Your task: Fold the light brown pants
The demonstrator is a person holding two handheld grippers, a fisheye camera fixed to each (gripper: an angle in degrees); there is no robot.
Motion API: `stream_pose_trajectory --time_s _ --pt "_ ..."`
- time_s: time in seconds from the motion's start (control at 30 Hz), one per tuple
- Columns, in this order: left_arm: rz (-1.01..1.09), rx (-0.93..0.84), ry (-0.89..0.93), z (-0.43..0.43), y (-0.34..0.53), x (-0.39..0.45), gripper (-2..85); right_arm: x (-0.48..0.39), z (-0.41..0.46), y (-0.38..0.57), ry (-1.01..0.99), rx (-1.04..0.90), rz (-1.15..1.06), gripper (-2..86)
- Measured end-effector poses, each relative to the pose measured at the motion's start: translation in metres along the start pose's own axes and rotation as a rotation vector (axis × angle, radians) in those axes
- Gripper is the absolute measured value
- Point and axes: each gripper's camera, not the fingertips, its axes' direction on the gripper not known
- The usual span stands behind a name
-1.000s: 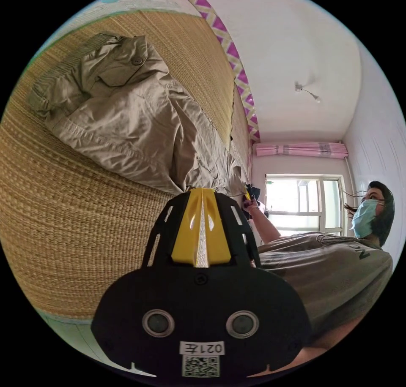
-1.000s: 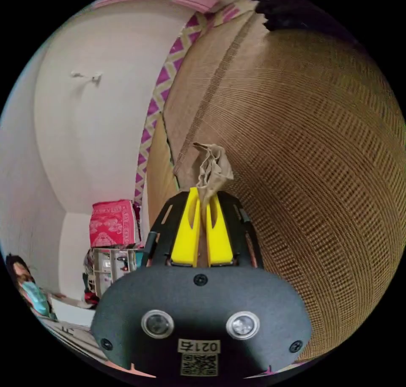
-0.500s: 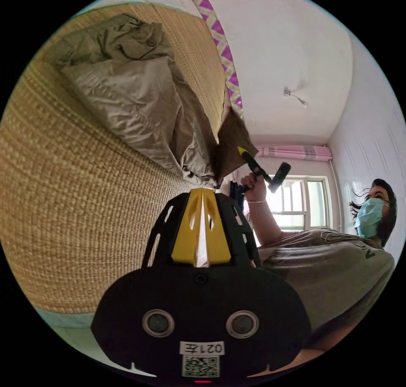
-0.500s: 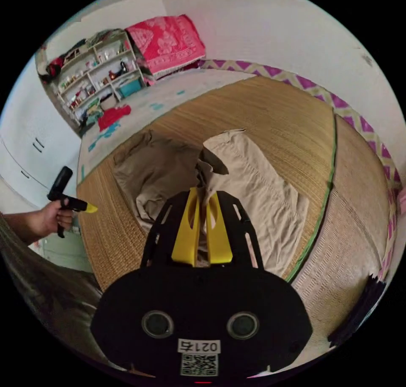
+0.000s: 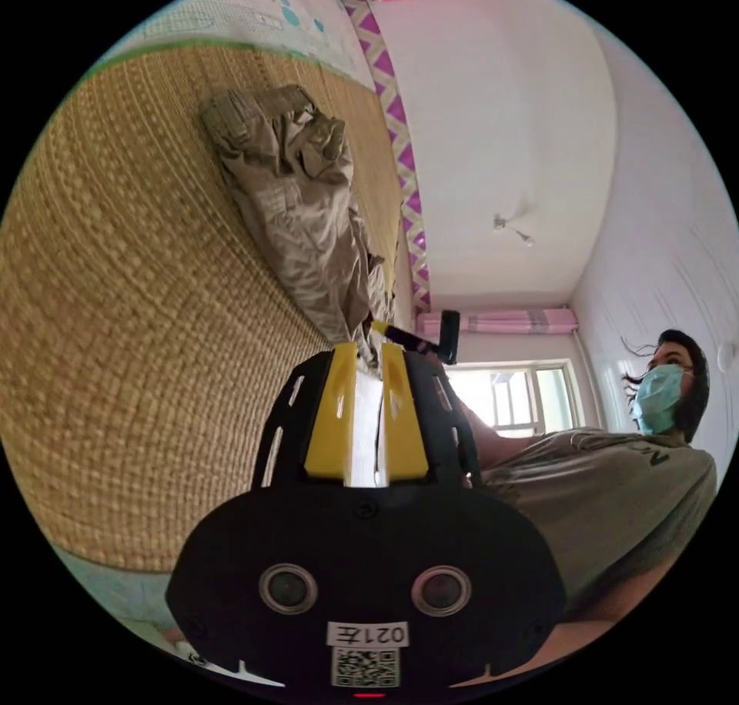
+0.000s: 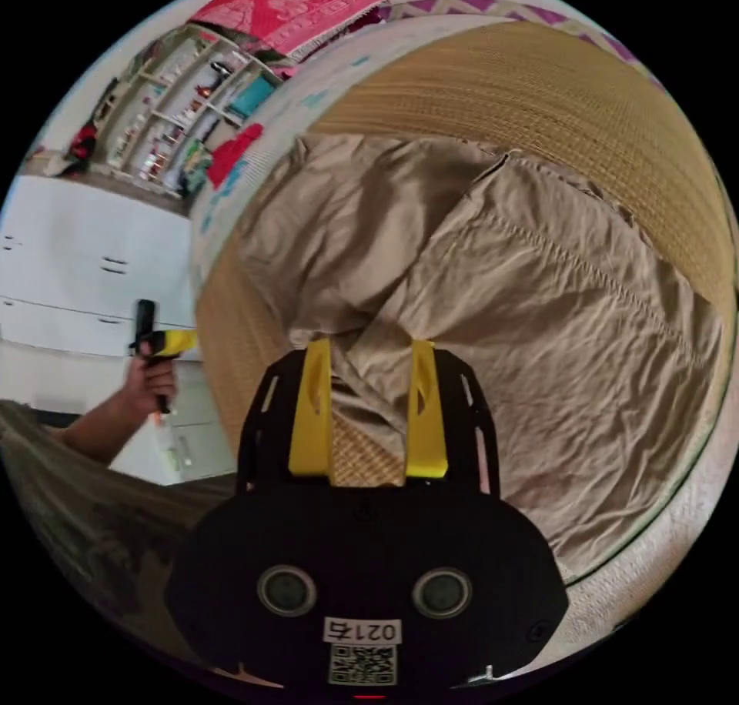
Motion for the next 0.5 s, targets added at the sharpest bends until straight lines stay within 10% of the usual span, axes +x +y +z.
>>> stream_pose_trajectory --time_s 0.17,0.5 --pt "-0.123 0.336 -0.053 -0.037 0.001 -0.008 6.2 0.019 -0.08 0.006 0.109 0.26 0.069 0.1" --pt "-0.252 0.533 -0.13 -0.052 -0.027 -0.007 16.5 0.061 -0.036 -0.019 0.229 0.018 0.009 -0.9"
